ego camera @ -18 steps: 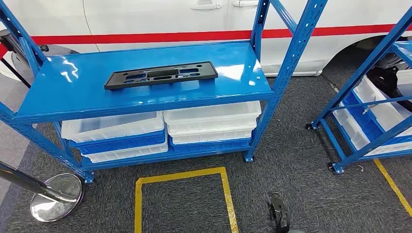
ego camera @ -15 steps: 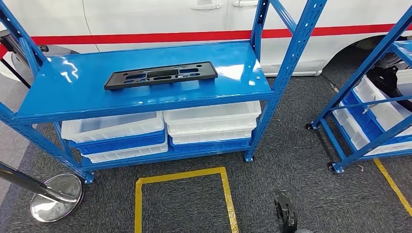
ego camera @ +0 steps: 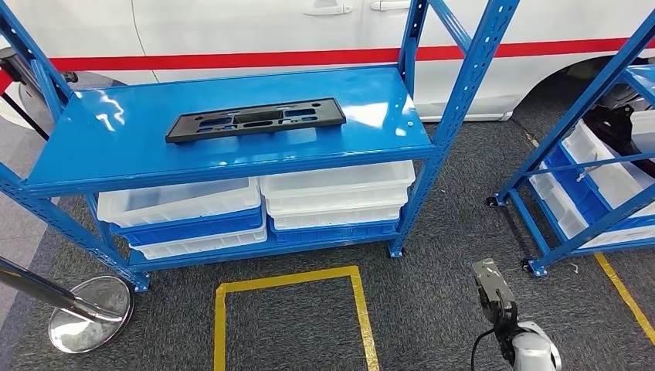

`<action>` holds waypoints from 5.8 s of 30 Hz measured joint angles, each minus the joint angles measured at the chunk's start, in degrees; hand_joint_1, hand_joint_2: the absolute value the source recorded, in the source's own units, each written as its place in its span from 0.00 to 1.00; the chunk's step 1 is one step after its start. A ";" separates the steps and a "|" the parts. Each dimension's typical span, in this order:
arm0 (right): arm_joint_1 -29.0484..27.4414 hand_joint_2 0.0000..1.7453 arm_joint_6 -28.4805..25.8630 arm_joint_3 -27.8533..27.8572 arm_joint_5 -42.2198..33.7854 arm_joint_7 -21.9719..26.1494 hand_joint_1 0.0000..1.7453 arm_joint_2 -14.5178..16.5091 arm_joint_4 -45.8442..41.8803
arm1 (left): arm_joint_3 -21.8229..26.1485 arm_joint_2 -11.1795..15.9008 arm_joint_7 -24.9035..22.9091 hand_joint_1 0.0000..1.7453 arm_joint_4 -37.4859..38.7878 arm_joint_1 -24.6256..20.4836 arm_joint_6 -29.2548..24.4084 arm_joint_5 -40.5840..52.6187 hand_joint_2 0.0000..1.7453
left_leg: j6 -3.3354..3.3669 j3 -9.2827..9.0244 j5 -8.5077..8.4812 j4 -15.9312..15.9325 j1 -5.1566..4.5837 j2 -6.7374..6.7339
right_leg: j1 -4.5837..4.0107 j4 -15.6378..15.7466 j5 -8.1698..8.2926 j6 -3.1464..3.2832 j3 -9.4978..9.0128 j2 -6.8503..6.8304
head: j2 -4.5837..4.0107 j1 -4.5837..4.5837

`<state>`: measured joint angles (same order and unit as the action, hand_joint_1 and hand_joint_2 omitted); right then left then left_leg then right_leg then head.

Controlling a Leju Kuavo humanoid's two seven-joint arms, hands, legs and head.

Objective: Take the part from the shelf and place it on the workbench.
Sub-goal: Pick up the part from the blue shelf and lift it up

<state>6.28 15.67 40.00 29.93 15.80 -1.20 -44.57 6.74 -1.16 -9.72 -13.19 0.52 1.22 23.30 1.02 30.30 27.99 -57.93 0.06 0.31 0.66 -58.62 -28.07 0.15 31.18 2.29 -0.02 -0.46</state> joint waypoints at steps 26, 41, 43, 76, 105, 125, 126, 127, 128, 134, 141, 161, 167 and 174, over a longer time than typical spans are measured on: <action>7.43 1.00 -0.62 -40.73 -14.03 5.02 0.00 -6.94 -32.72 | 1.28 0.00 -0.58 0.00 0.80 -0.68 -0.06 4.77 0.00 | 0.02 0.09 -0.12 -0.01 0.00 0.20 | -0.02 -0.12 0.01 0.00 0.01 -0.24 | 0.00 -0.01; 18.12 1.00 -12.75 -66.75 -3.47 1.28 0.00 -8.90 -39.58 | 1.37 0.00 -1.29 0.00 1.05 -0.94 0.28 8.46 0.00 | 0.03 0.09 -0.16 -0.01 0.01 0.27 | -0.04 -0.13 0.01 0.00 0.01 -0.31 | 0.00 0.00; 19.29 1.00 -14.68 -69.46 -1.04 0.49 0.00 -8.93 -39.45 | 1.37 0.00 -1.45 0.00 1.12 -0.98 0.41 9.00 0.00 | 0.02 0.09 -0.16 -0.01 0.01 0.27 | -0.04 -0.13 0.01 0.00 0.01 -0.31 | 0.00 -0.01; 23.69 1.00 -24.55 -83.72 13.30 -4.90 0.00 -9.86 -34.64 | 1.66 0.08 -0.89 0.00 1.92 -1.54 1.44 13.81 0.00 | 0.86 -1.08 0.47 0.77 0.72 -0.71 | 0.93 -7.27 1.75 -1.70 6.88 -2.37 | 0.00 -0.06; 23.23 1.00 -24.51 -82.62 13.91 -5.72 0.00 -9.97 -31.96 | 2.24 0.17 -0.37 0.00 2.36 -1.31 1.33 15.01 0.00 | 1.60 -1.98 -0.39 2.34 0.49 -0.13 | 0.47 -12.67 -5.80 -1.84 9.16 -1.99 | 0.01 -0.05; 24.39 1.00 -24.09 -82.21 14.83 -7.41 0.00 -7.40 -24.96 | 2.25 0.44 0.06 0.00 2.81 -0.93 1.39 16.28 0.00 | 1.13 7.84 -5.41 -0.99 -0.79 0.52 | -0.75 0.24 -2.72 1.53 -3.05 -1.29 | 0.01 0.03; 24.44 1.00 -24.13 -82.17 14.83 -7.43 0.00 -7.24 -24.70 | 2.25 0.46 0.07 0.00 2.83 -0.98 1.40 16.28 0.00 | 1.36 7.48 -5.67 -0.59 -0.90 0.68 | -0.83 0.11 -2.81 1.18 -3.52 -1.16 | 0.01 0.03; 24.54 1.00 -24.17 -82.08 14.83 -7.46 0.00 -7.16 -24.58 | 2.24 0.44 0.08 0.00 2.83 -1.09 1.40 16.28 0.00 | 1.52 6.69 -5.60 -0.10 -0.75 0.63 | -0.88 -0.25 -2.68 0.92 -3.63 -1.18 | 0.01 0.06; 24.64 1.00 -24.22 -81.97 14.83 -7.45 0.00 -7.11 -24.50 | 2.24 0.40 0.06 0.00 2.83 -1.15 1.40 16.28 0.00 | 1.73 5.80 -5.52 0.50 -0.60 0.55 | -0.90 -1.36 -2.17 0.69 -3.44 -1.23 | 0.01 0.05; 24.61 1.00 -24.23 -81.71 14.89 -7.42 0.00 -7.02 -23.54 | 2.24 0.34 0.04 0.00 2.83 -1.45 1.37 16.32 0.00 | 2.35 1.02 -2.62 1.85 -0.14 0.65 | -0.02 -14.85 -7.41 -0.98 7.74 -1.73 | 0.01 0.03; 24.00 1.00 -22.78 -83.19 16.30 -6.72 0.00 -6.41 -21.79 | 2.26 0.09 0.02 0.00 2.98 -1.58 0.73 17.03 0.00 | 0.45 -3.28 2.18 0.54 -0.07 0.96 | -0.47 -0.94 6.25 0.39 7.89 -1.95 | 0.00 0.18; 21.48 0.00 -10.54 -87.77 -0.80 0.10 0.00 -4.29 -19.40 | 3.69 0.02 0.50 0.00 2.98 -1.89 0.07 17.88 0.00 | -0.93 1.98 -1.64 0.19 0.71 0.00 | -0.40 -0.23 3.04 3.20 3.60 -1.99 | 0.00 0.15; 19.00 0.00 -4.17 -79.50 -41.23 -0.43 0.00 -2.35 -39.80 | 5.22 -0.06 0.50 0.00 2.98 -1.79 0.04 17.00 0.00 | -0.26 2.31 -1.60 0.07 0.26 0.05 | 0.07 0.17 3.18 1.67 3.67 -1.98 | 0.00 0.15; 19.34 0.00 -7.79 -75.23 -40.34 -0.40 0.00 -1.28 -51.97 | 6.25 -0.33 0.52 0.00 2.98 -1.75 -0.04 17.07 0.00 | 0.02 2.18 -1.44 0.01 0.15 0.05 | 0.20 0.28 3.14 0.39 3.53 -1.98 | 0.00 0.16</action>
<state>25.63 7.88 -35.23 -10.41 15.40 -2.48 -96.54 12.99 -1.49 -9.20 -10.21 -1.24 1.17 40.37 1.04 32.48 26.55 -57.92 0.21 0.36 0.85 -58.34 -24.93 0.54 34.71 0.31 -0.02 -0.31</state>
